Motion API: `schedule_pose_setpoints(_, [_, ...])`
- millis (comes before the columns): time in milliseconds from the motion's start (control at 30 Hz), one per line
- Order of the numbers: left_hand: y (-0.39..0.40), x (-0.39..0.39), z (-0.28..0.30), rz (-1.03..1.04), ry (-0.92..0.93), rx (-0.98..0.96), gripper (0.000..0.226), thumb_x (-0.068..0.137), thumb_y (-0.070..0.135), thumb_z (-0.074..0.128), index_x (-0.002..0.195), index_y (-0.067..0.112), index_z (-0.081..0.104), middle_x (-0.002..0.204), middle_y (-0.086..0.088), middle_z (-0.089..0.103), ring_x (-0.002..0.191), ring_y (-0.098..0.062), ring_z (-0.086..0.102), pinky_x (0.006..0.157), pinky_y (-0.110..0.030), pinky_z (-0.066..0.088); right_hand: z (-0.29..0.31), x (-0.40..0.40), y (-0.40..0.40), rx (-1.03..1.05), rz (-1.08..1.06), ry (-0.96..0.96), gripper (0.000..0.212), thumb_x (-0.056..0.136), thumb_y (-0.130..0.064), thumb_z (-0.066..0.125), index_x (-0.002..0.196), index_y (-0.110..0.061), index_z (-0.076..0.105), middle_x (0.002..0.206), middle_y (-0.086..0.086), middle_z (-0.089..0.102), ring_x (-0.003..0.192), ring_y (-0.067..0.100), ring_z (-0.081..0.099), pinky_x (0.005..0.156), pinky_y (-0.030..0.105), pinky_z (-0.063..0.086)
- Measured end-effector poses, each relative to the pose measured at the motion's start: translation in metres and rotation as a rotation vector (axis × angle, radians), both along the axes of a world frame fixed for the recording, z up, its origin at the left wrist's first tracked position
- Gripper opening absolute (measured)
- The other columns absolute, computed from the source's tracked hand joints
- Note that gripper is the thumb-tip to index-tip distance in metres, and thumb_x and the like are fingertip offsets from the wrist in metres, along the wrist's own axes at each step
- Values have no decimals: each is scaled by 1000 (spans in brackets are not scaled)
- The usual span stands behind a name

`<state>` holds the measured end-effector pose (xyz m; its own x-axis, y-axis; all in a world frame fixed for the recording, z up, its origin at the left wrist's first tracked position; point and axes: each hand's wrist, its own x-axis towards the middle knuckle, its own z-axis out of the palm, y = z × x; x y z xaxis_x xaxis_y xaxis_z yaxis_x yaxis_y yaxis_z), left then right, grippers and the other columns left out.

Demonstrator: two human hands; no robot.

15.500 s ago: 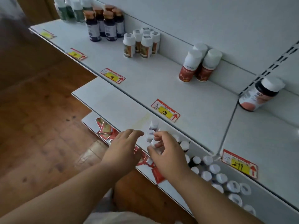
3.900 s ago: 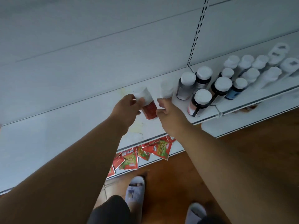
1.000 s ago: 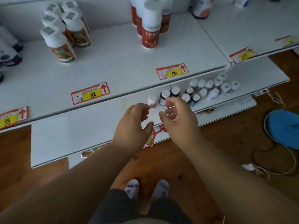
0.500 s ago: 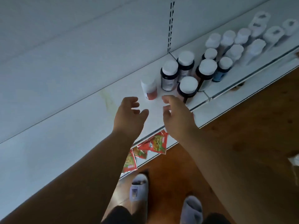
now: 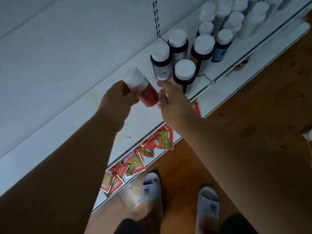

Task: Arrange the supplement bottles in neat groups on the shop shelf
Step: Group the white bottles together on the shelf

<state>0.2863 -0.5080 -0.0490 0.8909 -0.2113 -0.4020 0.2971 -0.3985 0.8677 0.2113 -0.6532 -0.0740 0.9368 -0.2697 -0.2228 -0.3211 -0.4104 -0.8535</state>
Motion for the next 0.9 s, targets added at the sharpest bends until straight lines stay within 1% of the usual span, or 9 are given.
schedule_pose_setpoints(33, [5,-14,12,-25,80,-80,12,97,21,62,105,13,65,107,-8,73,104,-25,70,95,-39,56,12,-12,3,-16,28,2,37,105,-26,37,140,-20,46,126,8,59,113,22,57,98,40,46])
schedule_pose_setpoints(133, [10,-56,55,-79,234,-203,18,103,14,48,111,9,63,115,-11,71,108,-24,69,94,-35,56,57,-52,7,101,50,69,33,106,-32,36,132,-23,54,115,-1,64,103,14,61,90,32,49])
schedule_pose_setpoints(267, [8,-109,121,-13,319,-307,32,101,17,53,126,-1,56,125,-26,63,109,-27,65,100,-46,52,138,-108,-3,262,29,147,32,102,-41,45,129,-28,54,111,-8,64,98,7,63,83,25,53])
schedule_pose_setpoints(333, [-2,-136,164,-14,336,-373,37,98,19,56,129,-2,55,131,-30,57,112,-30,61,104,-49,49,181,-133,-15,310,3,154,32,98,-45,52,126,-30,56,113,-8,65,99,7,63,88,30,54])
schedule_pose_setpoints(433, [-15,-173,224,-44,308,-457,37,101,18,48,130,-3,55,129,-30,58,113,-33,59,99,-46,51,247,-166,-32,357,-10,140,44,81,-52,62,121,-34,61,109,-9,69,102,11,66,93,45,55])
schedule_pose_setpoints(533, [-28,-204,276,-41,280,-530,37,101,18,45,129,-3,57,121,-25,64,109,-34,62,89,-45,54,305,-191,-51,400,22,77,39,84,-34,71,122,-30,62,110,-5,71,103,11,67,94,44,55])
schedule_pose_setpoints(633, [-43,-223,318,-32,213,-514,28,105,16,42,121,2,60,119,-25,65,113,-38,62,96,-52,52,350,-206,-66,385,51,34,47,79,-22,79,121,-28,60,110,-4,71,102,14,68,93,45,56])
schedule_pose_setpoints(767, [-56,-224,366,-125,109,-457,32,106,21,40,131,15,60,120,-9,70,113,-27,66,101,-47,51,395,-201,-77,355,2,-41,62,61,-31,88,115,-32,60,106,-1,71,95,18,71,85,49,59])
schedule_pose_setpoints(900, [-55,-201,398,-269,44,-474,36,104,23,44,139,23,55,128,-9,66,118,-29,64,104,-49,47,429,-176,-78,341,-27,-126,38,81,-30,79,114,-27,60,104,1,70,91,13,71,81,36,60])
